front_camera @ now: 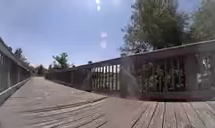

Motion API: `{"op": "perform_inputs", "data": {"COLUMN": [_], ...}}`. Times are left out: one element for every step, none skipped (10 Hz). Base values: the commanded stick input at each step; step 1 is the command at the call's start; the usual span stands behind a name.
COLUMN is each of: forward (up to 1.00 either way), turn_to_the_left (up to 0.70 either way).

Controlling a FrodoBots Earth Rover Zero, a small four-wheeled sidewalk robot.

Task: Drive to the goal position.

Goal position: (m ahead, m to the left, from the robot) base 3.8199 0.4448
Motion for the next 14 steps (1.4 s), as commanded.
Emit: {"op": "perform_inputs", "data": {"forward": [0.70,0.70,0.70,0.70,0.44,0.04,0.09,0.03,0.12,0.70,0.70,0.70,0.70,0.70], "turn_to_the_left": [0.14,0.14,0.14,0.14,0.35,0.59,0.45,0.63,0.48,0.14,0.14,0.14,0.14,0.14]}}
